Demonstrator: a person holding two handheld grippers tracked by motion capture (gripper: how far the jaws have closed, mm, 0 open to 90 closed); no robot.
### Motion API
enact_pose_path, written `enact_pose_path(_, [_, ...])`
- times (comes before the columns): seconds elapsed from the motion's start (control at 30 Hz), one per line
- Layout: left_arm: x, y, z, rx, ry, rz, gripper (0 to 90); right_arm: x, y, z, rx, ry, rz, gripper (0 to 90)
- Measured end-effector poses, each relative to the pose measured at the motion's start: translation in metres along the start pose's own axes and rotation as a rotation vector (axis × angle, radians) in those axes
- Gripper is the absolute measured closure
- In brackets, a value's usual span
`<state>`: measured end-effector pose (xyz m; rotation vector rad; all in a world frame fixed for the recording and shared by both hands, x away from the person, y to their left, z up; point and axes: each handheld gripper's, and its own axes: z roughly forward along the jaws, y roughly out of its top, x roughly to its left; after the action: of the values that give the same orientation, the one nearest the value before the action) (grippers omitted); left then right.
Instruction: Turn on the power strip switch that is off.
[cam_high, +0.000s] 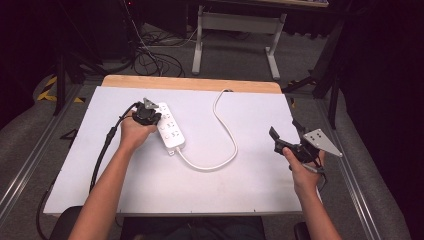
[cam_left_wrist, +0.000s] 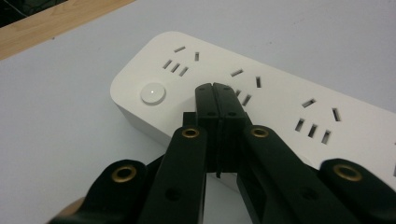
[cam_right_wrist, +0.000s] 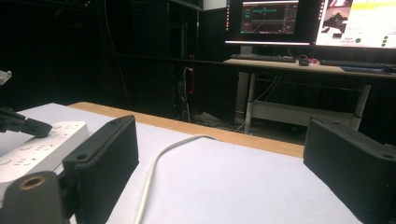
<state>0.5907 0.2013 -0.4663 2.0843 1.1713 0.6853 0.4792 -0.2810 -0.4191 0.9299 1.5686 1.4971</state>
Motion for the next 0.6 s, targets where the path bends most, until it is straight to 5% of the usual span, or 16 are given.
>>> enact_pose_path(0.6, [0.0001, -0.0014, 0.0003, -0.012, -0.005, -0.006, 90.0, 0.0006, 0.0013, -0.0035, 0.0, -0.008, 0.003, 10.9])
